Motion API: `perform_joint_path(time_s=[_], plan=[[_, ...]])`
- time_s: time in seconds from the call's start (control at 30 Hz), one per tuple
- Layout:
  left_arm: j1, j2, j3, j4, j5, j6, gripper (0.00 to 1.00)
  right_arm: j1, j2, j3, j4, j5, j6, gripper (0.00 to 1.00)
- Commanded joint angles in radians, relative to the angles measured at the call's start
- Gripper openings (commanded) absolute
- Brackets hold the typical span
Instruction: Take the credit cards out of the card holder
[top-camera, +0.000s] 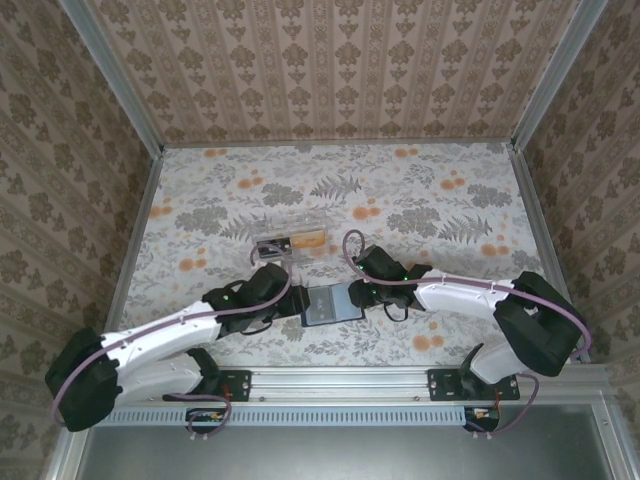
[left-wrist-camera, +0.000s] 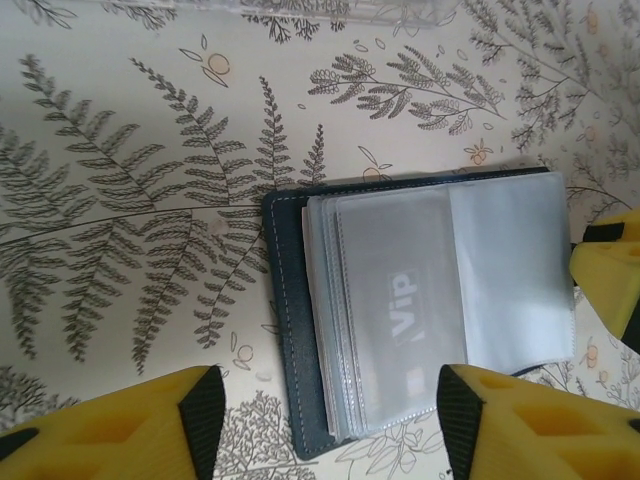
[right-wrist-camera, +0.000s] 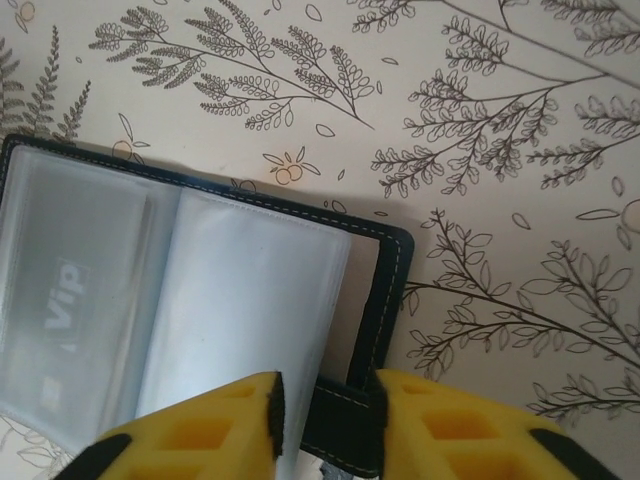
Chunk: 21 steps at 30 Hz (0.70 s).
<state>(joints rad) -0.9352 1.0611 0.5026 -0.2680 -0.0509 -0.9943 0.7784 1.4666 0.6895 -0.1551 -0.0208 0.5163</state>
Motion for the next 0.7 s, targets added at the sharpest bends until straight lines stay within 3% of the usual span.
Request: perform_joint_path(time_s=[0.0,0.17,0.67], plan=[[-0.007,0.045,0.014,0.078,0.025,-0.017,0.57,-0.005,0.024,-0.023,0.068,-0.063,0.050,0.29],[-0.007,0.115,0.014,0.135,0.045,-0.027,0.49,-0.003,0.052,-0.040,0.095,-0.075,0.071,0.22],[-0.012,0.218,0.017,0.214,0.101,-0.020,0.45,0.002,0.056,-0.051,0.098,-0.072,0.090,0.20]])
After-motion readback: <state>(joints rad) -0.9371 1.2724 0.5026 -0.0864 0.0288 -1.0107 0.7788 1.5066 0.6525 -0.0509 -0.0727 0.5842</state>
